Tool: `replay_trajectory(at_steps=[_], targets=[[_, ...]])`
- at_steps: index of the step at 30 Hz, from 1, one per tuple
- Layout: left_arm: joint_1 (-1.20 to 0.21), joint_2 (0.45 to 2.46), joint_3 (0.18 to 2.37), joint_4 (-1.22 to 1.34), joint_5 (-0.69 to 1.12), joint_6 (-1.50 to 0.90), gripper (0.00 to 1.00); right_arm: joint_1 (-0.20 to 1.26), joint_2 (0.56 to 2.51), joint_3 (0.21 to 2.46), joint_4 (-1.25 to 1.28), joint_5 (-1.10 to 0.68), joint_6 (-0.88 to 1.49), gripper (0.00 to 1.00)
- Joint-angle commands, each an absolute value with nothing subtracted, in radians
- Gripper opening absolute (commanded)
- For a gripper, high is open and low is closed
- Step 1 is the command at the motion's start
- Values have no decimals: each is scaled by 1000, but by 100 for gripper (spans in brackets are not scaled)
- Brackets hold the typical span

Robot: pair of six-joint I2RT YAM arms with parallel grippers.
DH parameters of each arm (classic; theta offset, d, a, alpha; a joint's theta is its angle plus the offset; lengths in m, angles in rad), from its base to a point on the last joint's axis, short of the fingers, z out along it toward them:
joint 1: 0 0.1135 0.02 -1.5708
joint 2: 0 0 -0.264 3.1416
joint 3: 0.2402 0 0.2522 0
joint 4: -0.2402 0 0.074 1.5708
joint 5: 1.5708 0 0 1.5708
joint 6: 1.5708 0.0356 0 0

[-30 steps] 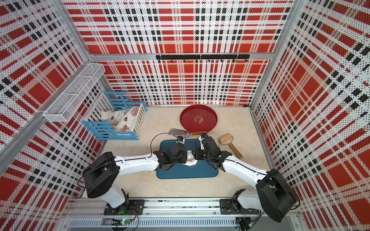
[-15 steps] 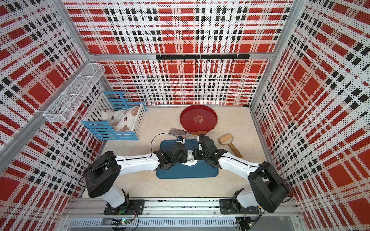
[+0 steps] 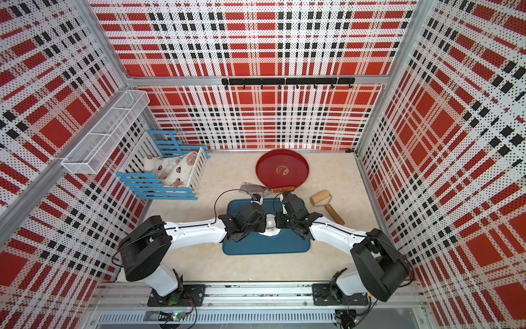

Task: Roll out the dumpling wrappers from the dough
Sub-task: Press the dumpling wrapper on the work surface.

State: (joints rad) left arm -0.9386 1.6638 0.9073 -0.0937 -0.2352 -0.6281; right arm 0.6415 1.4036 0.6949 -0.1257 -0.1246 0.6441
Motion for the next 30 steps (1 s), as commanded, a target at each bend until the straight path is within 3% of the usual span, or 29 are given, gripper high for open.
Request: replay_trajectory(at_steps=[1, 15, 30], targets=[[-934, 1669, 897, -69, -224, -629, 0, 649, 1416, 712, -133, -112, 634, 13], [-926, 1673, 901, -66, -203, -626, 0, 649, 1428, 715, -135, -108, 635, 5], [-913, 1683, 908, -65, -193, -617, 0, 649, 1458, 733, -135, -111, 634, 4]])
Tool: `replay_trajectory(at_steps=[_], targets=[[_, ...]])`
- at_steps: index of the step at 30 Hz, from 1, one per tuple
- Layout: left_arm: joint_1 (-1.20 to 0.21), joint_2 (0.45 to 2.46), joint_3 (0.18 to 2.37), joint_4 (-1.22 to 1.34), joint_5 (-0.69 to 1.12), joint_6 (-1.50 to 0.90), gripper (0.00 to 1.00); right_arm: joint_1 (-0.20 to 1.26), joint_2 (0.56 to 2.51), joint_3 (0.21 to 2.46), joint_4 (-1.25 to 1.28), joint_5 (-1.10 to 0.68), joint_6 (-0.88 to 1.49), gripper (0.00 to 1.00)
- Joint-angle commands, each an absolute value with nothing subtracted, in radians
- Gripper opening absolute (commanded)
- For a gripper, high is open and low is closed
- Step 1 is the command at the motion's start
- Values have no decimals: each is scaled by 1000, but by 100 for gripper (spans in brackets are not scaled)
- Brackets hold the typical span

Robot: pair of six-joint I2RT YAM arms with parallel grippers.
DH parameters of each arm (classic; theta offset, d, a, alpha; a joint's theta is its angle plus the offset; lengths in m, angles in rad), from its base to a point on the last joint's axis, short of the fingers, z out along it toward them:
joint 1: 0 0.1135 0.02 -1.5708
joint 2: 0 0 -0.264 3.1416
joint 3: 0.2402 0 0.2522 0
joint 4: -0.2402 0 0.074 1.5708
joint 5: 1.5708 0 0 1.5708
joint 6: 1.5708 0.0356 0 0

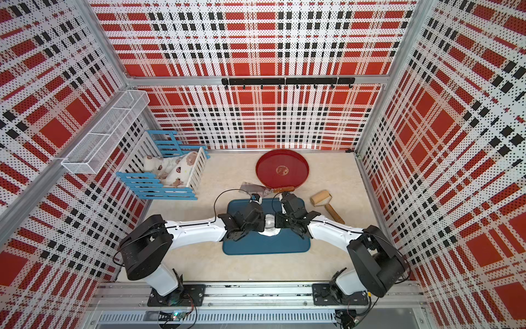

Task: Roll out the dumpling wrappers from the dough
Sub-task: Press the dumpling wrapper on the work surface.

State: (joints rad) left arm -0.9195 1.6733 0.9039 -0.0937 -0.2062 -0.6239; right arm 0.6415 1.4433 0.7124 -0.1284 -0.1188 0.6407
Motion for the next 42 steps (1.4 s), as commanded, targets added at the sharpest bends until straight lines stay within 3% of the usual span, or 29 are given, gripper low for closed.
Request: replay_trajectory(at_steps=[1, 42], targets=[[-912, 1686, 909, -67, -192, -616, 0, 649, 1461, 734, -135, -112, 634, 4], [-942, 1765, 822, -105, -111, -646, 0, 649, 1562, 662, -160, -103, 661, 1]])
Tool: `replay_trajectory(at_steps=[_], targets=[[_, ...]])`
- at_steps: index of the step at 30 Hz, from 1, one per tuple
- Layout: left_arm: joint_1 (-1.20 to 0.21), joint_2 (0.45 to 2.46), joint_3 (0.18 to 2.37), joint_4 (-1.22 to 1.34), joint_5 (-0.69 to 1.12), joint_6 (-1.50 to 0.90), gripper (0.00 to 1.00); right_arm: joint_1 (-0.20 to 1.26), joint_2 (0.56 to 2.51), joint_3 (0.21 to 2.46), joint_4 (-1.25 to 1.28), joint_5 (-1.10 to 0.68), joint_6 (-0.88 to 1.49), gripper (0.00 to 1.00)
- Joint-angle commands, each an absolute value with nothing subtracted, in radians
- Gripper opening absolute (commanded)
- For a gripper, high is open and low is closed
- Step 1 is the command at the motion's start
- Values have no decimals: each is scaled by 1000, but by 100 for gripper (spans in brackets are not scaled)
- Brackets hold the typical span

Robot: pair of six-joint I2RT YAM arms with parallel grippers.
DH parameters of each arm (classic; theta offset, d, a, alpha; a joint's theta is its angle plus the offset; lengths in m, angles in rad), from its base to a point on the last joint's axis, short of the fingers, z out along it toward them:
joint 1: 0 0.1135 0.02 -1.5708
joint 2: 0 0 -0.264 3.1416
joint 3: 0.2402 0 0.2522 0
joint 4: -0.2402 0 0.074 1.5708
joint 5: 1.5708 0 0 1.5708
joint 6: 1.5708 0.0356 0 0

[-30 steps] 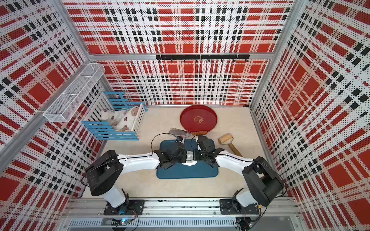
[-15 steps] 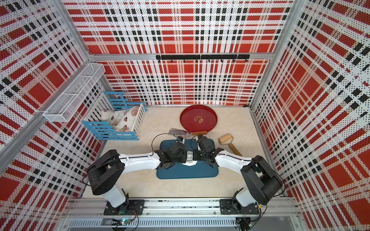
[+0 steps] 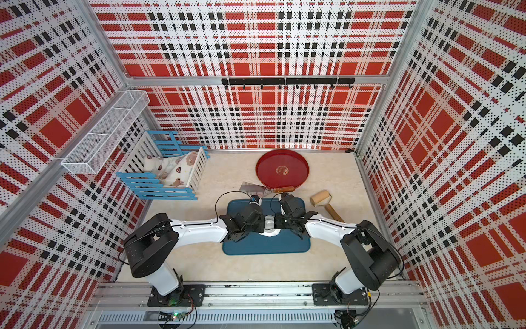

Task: Roll out the dumpling wrappers from the dough
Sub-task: Press the dumpling wrapper on the work surface.

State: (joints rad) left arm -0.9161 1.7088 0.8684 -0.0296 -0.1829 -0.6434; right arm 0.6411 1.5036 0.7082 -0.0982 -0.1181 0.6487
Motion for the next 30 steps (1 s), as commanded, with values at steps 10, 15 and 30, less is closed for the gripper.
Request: replay_trajectory(at_steps=[10, 15, 30], targets=[[-964, 1774, 795, -104, -109, -662, 0, 649, 1577, 642, -163, -106, 667, 0], [-969, 1776, 779, -104, -107, -667, 0, 649, 1587, 642, -172, -106, 663, 0], [-908, 1701, 773, -170, -111, -614, 0, 684, 1659, 707, -196, -125, 658, 0]])
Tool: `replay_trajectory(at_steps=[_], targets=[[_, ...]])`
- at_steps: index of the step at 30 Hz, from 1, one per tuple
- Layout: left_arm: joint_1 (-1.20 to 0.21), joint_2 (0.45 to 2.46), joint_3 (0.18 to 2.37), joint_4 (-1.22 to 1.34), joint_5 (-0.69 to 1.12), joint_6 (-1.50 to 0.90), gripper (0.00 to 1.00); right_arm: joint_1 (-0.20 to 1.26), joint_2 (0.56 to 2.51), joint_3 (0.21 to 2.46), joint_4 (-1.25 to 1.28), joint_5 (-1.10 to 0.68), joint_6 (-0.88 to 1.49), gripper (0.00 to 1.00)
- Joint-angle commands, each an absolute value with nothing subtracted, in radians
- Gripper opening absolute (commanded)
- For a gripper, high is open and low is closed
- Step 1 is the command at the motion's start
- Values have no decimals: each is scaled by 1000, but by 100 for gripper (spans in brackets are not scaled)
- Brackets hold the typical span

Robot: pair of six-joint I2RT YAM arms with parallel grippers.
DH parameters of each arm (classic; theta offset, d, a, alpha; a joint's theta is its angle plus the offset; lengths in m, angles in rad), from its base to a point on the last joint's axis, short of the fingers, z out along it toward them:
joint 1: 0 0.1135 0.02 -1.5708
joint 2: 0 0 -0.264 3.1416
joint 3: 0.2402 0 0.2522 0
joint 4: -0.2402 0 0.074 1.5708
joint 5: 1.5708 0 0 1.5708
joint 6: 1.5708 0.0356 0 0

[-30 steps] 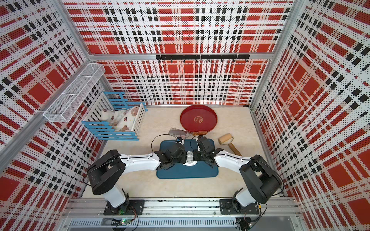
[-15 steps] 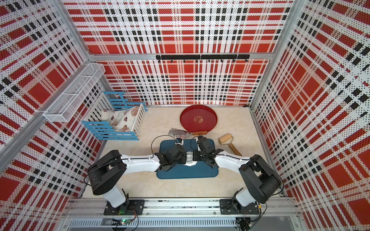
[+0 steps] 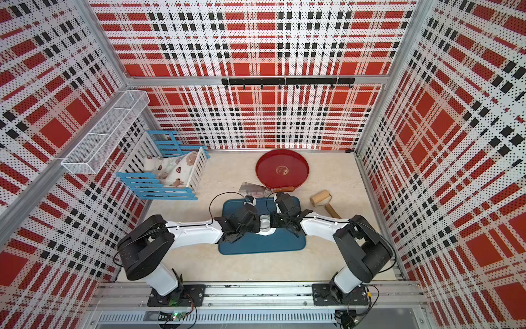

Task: Roll out the dumpling wrappers from the dough
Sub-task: Press the dumpling wrapper on the work surface.

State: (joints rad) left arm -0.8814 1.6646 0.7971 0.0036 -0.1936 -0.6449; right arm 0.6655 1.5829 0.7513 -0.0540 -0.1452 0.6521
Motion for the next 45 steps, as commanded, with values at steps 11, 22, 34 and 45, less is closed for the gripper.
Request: replay_trajectory(at_steps=[11, 22, 34, 45], targets=[[-976, 1818, 890, -168, -101, -616, 0, 681, 1612, 718, -291, -64, 569, 0], [-1001, 1755, 797, -145, -75, -706, 0, 621, 1717, 863, -328, -130, 405, 0], [-904, 1773, 859, -159, -29, -563, 0, 628, 1656, 794, -360, -173, 487, 0], [-868, 1857, 963, -236, -20, -436, 0, 710, 1628, 734, -400, -164, 700, 0]])
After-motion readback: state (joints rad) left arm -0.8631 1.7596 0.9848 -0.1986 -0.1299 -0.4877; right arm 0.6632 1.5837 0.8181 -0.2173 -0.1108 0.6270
